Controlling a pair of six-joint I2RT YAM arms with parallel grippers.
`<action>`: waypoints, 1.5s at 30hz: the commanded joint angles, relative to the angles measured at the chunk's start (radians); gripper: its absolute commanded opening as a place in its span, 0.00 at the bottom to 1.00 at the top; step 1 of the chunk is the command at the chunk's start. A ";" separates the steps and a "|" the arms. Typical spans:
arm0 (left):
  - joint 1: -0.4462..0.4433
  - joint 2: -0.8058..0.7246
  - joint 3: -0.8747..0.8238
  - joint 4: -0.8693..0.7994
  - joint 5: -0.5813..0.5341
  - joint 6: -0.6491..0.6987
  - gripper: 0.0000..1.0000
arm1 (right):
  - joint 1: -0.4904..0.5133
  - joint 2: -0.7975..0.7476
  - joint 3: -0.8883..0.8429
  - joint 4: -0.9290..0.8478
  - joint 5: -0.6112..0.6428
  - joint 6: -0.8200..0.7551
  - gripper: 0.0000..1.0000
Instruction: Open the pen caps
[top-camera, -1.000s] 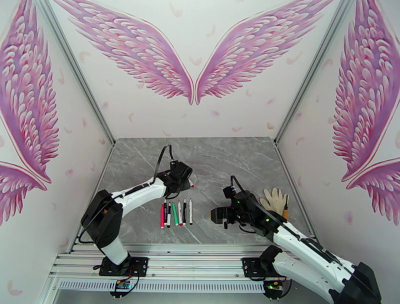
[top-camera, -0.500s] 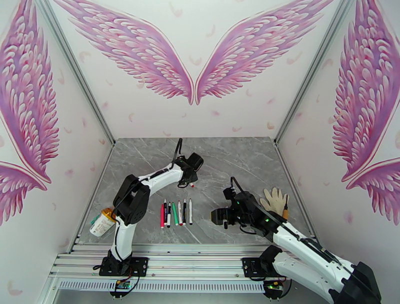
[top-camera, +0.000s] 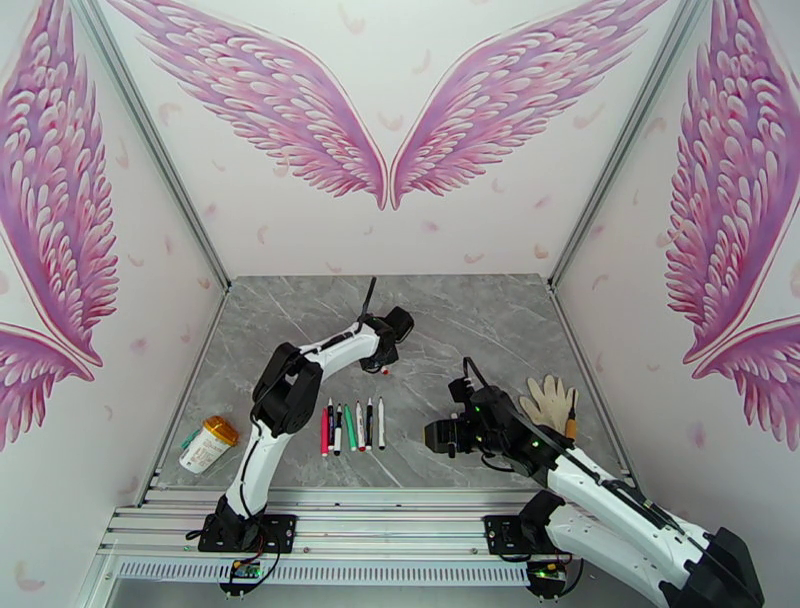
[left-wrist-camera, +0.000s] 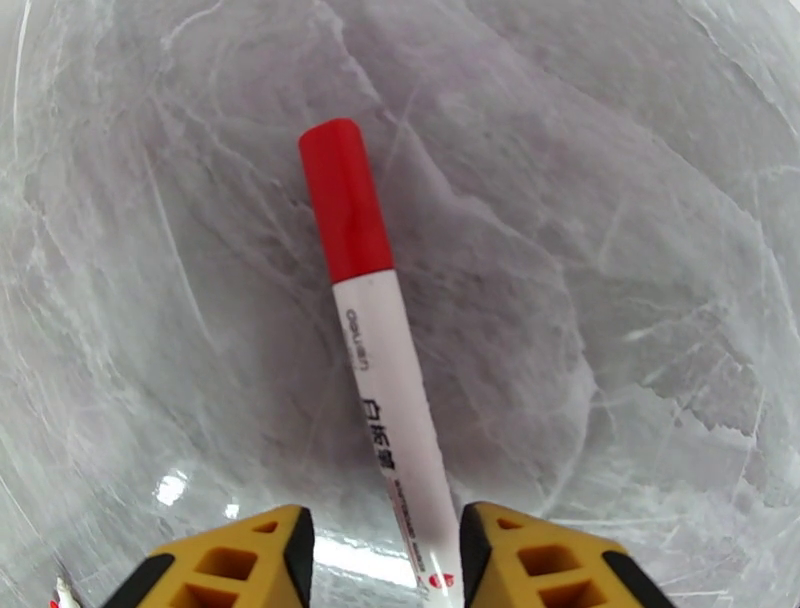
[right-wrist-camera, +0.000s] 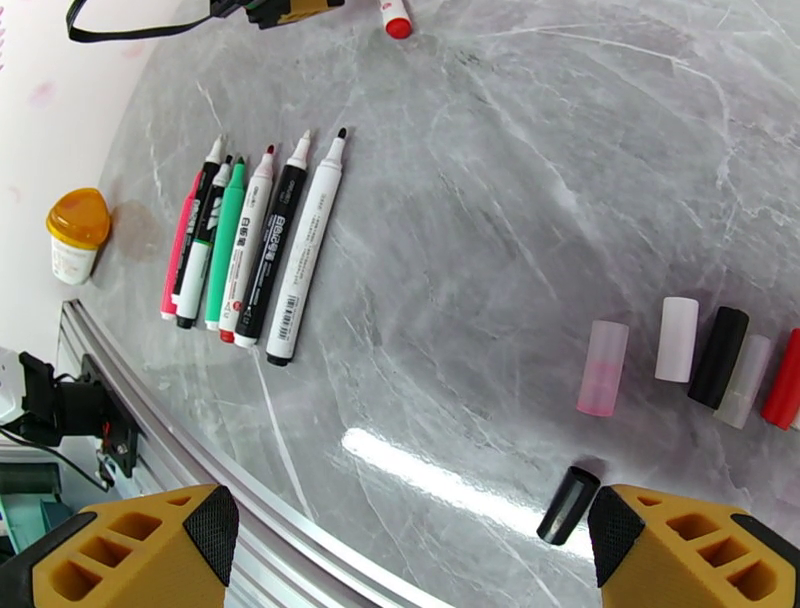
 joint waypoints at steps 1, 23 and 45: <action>0.010 0.028 0.031 -0.016 -0.015 -0.003 0.45 | 0.001 -0.005 -0.016 -0.012 0.018 0.001 0.99; 0.026 0.027 0.010 0.005 0.002 0.010 0.24 | 0.000 0.010 -0.013 -0.001 0.014 0.005 0.99; 0.009 -0.447 -0.450 0.348 0.157 0.311 0.17 | -0.118 0.000 -0.021 0.170 -0.212 0.219 0.83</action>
